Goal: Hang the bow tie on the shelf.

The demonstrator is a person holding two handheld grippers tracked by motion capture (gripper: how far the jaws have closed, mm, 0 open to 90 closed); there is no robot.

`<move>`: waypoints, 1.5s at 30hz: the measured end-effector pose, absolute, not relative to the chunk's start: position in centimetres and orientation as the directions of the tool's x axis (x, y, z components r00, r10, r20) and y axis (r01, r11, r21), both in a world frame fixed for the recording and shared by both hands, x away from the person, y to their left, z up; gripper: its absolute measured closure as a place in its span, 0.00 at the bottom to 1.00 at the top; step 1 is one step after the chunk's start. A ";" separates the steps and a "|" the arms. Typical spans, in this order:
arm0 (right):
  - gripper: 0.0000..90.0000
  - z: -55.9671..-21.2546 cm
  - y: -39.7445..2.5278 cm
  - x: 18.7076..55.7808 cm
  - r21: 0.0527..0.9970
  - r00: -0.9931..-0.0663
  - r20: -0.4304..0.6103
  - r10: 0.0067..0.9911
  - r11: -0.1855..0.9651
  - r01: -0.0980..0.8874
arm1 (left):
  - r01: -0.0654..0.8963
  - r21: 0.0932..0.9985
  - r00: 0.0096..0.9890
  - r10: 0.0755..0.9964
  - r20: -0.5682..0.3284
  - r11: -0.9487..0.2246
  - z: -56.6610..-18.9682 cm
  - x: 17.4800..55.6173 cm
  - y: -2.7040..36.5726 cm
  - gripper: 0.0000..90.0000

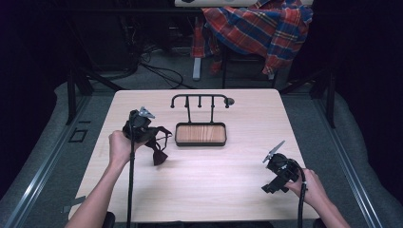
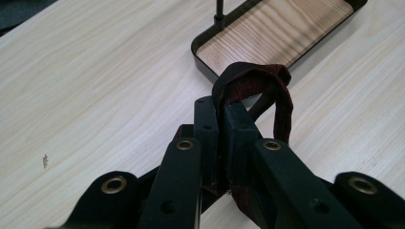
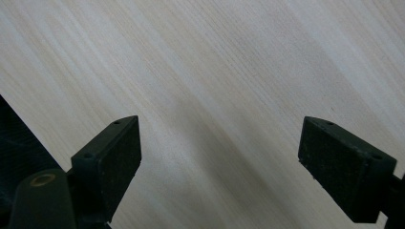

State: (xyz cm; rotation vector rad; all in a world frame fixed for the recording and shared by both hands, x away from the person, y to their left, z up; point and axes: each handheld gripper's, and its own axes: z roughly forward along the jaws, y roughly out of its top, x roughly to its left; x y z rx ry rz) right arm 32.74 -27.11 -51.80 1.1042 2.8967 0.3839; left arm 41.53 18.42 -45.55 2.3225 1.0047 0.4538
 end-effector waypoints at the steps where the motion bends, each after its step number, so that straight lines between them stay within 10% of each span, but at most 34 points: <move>1: 0.16 -51.8 -27.1 32.7 0.234 -0.750 0.070 0.658 0.720 0.653 | 0.555 0.616 0.663 0.745 0.079 -0.559 -45.5 41.6 18.4 0.95; 45: 0.16 -51.8 -27.2 32.7 0.230 -0.750 0.075 0.657 0.720 0.654 | 0.502 0.692 0.676 0.735 0.059 -0.518 -42.6 43.9 16.5 0.95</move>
